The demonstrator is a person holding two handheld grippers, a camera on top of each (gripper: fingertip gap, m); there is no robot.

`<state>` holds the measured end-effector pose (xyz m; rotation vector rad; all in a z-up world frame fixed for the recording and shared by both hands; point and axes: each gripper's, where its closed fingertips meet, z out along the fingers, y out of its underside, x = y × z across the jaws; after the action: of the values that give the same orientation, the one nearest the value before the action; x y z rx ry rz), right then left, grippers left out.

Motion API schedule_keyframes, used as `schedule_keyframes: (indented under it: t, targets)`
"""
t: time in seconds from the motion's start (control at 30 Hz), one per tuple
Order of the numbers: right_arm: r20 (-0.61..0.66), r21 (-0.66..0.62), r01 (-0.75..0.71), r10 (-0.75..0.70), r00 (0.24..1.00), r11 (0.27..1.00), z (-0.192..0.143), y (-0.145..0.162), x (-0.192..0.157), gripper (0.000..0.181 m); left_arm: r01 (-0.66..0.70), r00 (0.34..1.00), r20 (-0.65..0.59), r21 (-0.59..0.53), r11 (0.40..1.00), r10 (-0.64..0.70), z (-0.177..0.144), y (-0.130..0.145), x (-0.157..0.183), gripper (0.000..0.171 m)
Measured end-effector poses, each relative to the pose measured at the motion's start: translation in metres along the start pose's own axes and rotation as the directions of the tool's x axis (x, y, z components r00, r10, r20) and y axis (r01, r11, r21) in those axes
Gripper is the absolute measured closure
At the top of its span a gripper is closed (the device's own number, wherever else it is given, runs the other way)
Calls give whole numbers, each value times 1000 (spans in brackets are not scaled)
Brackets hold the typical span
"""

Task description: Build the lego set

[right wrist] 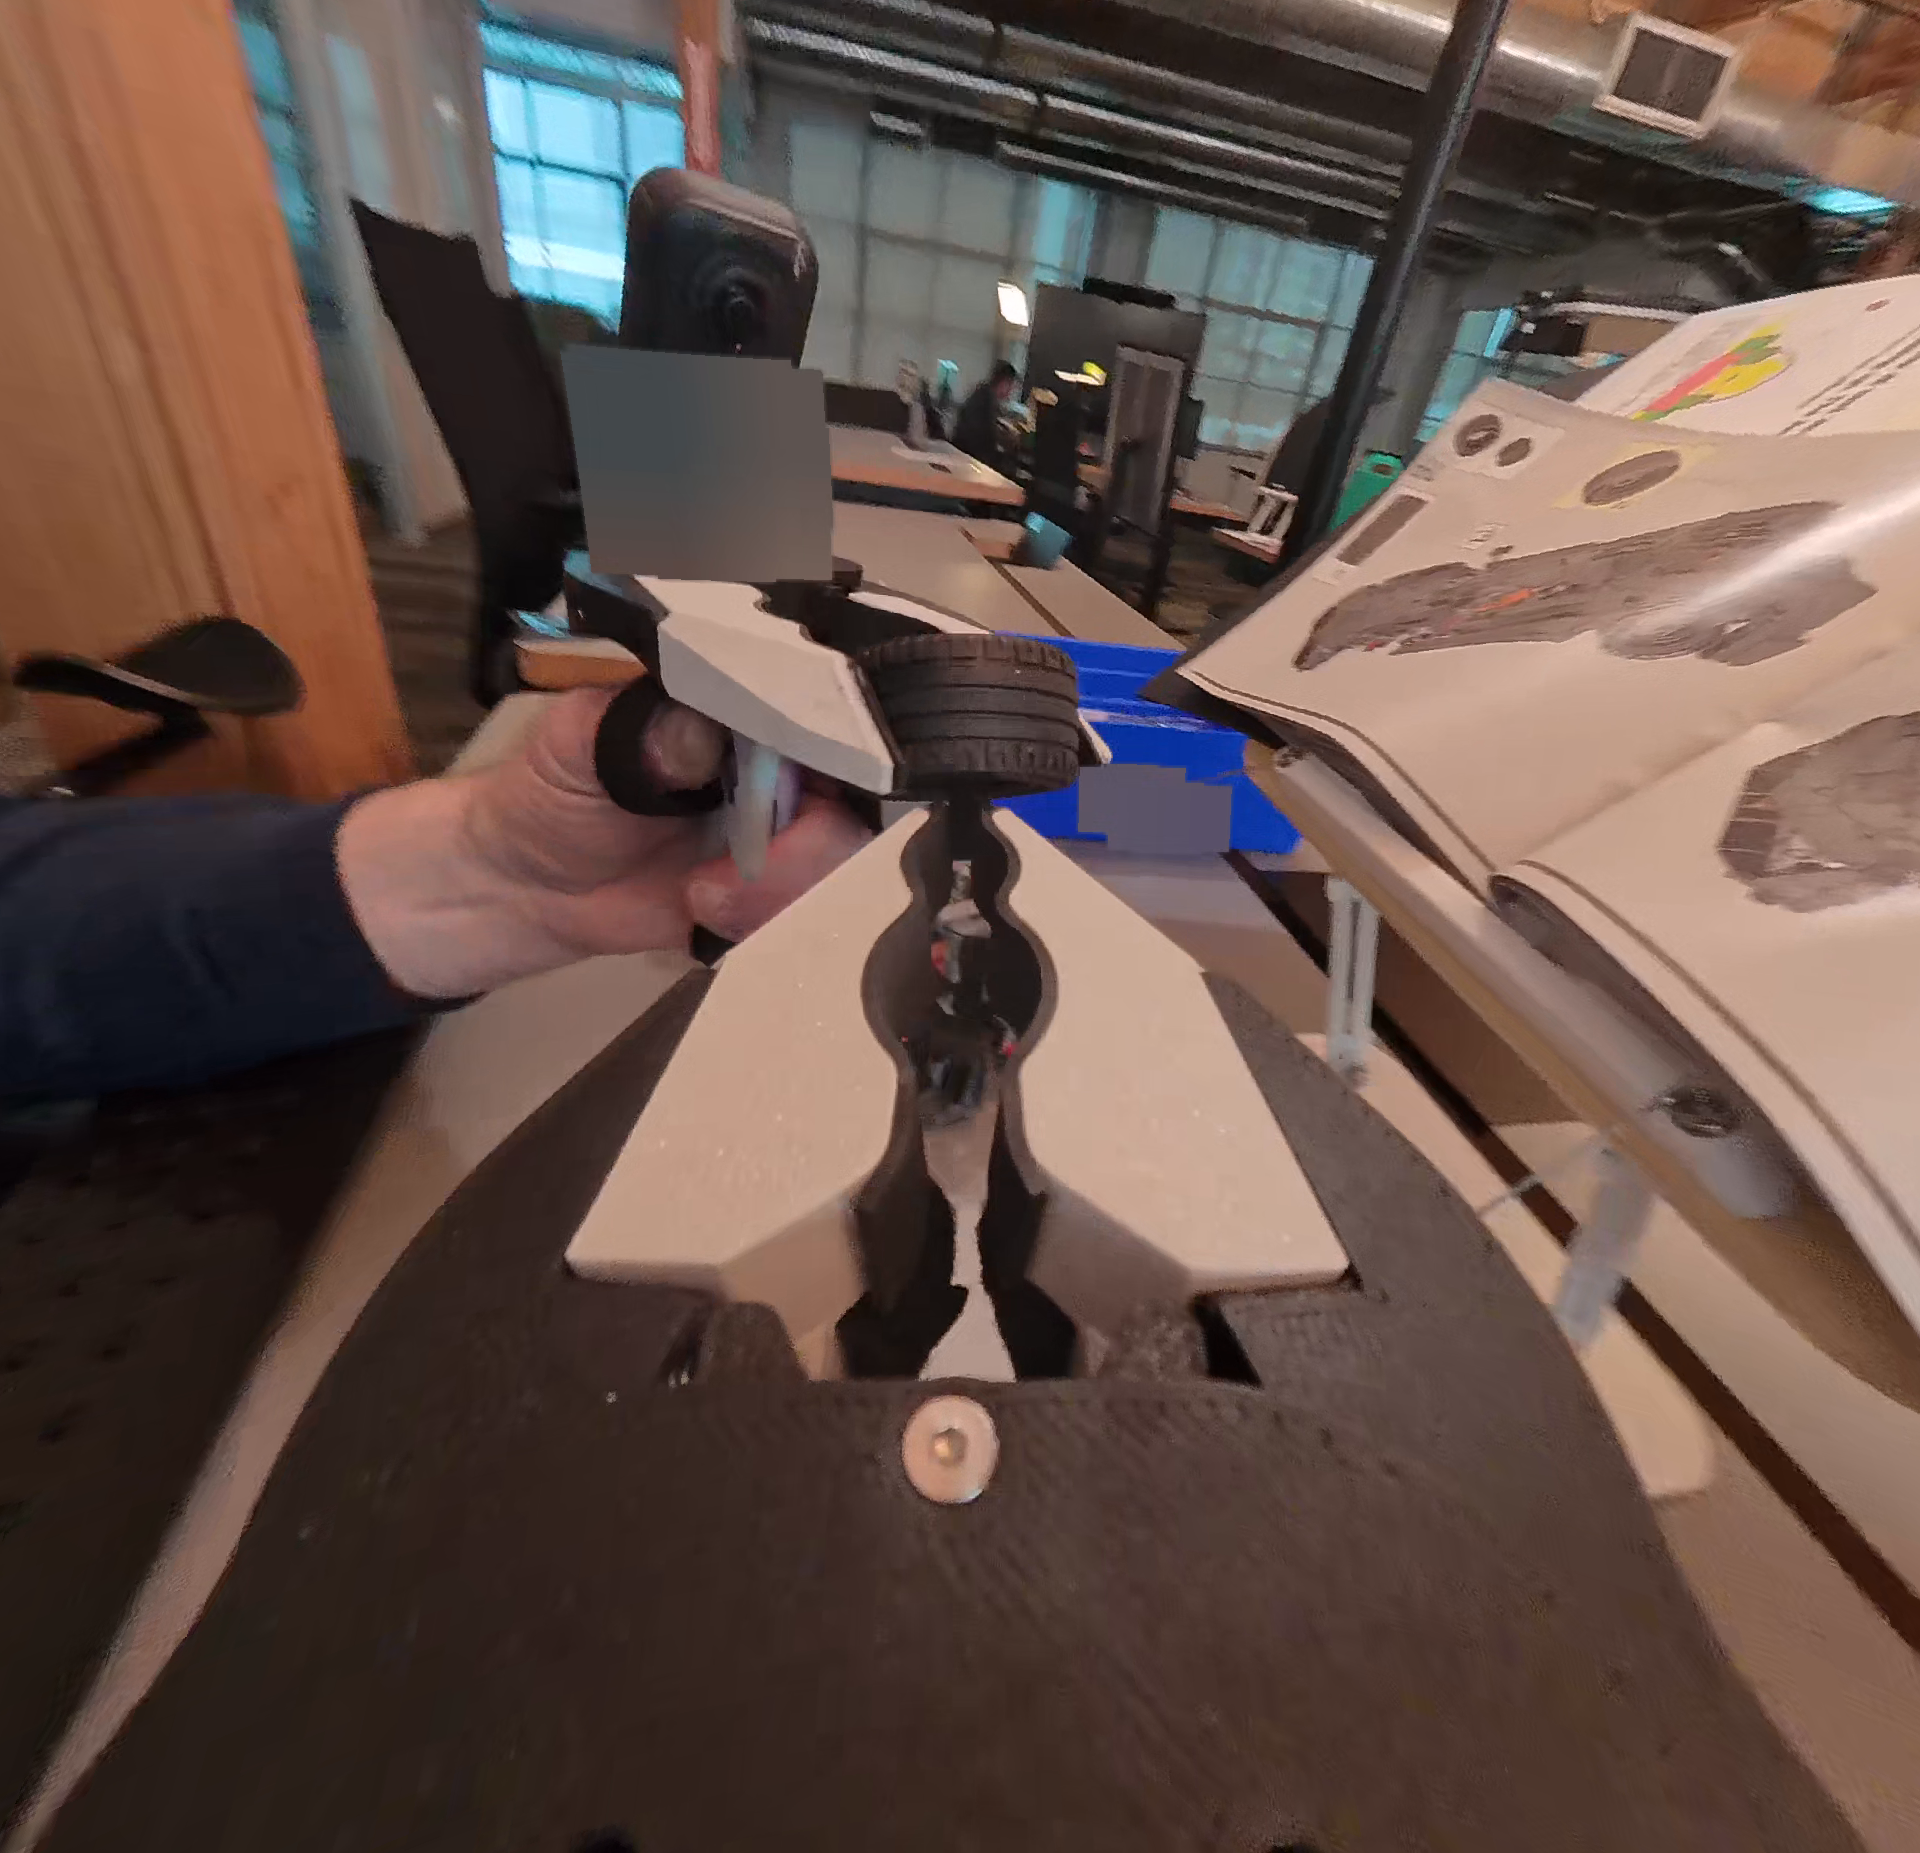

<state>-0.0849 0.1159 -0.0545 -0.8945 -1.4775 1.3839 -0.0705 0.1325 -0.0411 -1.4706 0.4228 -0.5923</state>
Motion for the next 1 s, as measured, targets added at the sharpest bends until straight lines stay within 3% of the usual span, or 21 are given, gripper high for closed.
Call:
schedule_keyframes:
  t: [0.1, 0.2, 0.4, 0.6, 0.7, 0.83, 1.0]
  targets:
    - [71, 36, -72, 70, 995, 997, 1, 3, -3, 181, -80, 997, -8, -32, 996, 80, -2, 3, 3, 132]
    - [56, 35, -72, 70, 996, 997, 3, 6, 0, 180, -61, 998, 5, -39, 997, 61, -2, 5, -1, 132]
    - [-39, -27, 46, -47, 998, 999, 5, 9, 4, 180, 16, 1000, 9, -39, 999, -15, -3, 7, -7, 133]
    - [-166, -187, 204, -235, 958, 961, 8, 17, 13, 179, 148, 988, 58, -60, 987, -145, -2, 13, -18, 132]
    - [-140, -140, 133, -153, 978, 981, 9, 18, 12, 180, 171, 984, 55, -55, 984, -168, -3, 14, -20, 132]
    - [-16, -17, -41, 41, 999, 999, 8, 15, 7, 181, 82, 996, 33, -67, 994, -80, -4, 12, -14, 133]
    - [81, 48, -141, 136, 987, 989, 7, 16, 3, 181, -1, 1000, 29, -99, 995, 4, -5, 14, -11, 133]
